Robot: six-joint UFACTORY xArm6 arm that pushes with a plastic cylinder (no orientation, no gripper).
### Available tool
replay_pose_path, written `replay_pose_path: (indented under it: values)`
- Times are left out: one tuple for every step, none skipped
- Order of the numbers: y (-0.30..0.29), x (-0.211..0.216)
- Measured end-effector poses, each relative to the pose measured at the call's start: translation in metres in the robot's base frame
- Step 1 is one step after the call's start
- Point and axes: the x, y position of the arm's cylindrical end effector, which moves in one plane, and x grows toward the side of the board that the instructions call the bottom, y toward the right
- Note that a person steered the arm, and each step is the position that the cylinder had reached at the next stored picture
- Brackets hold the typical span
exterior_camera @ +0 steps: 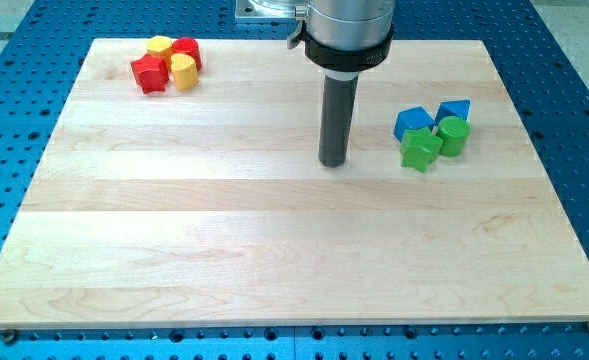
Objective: Separate green blocks from blue blocks
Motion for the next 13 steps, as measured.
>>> replay_pose_path:
  values:
    - [0.002,0.0]
    - [0.002,0.0]
    - [0.003,0.0]
    - [0.004,0.0]
    - [0.002,0.0]
    - [-0.087,0.0]
    - [-0.118,0.008]
    - [-0.072,0.062]
    - [0.028,0.112]
    - [0.163,0.089]
    - [0.238,0.014]
    - [0.259,-0.062]
    - [0.251,-0.074]
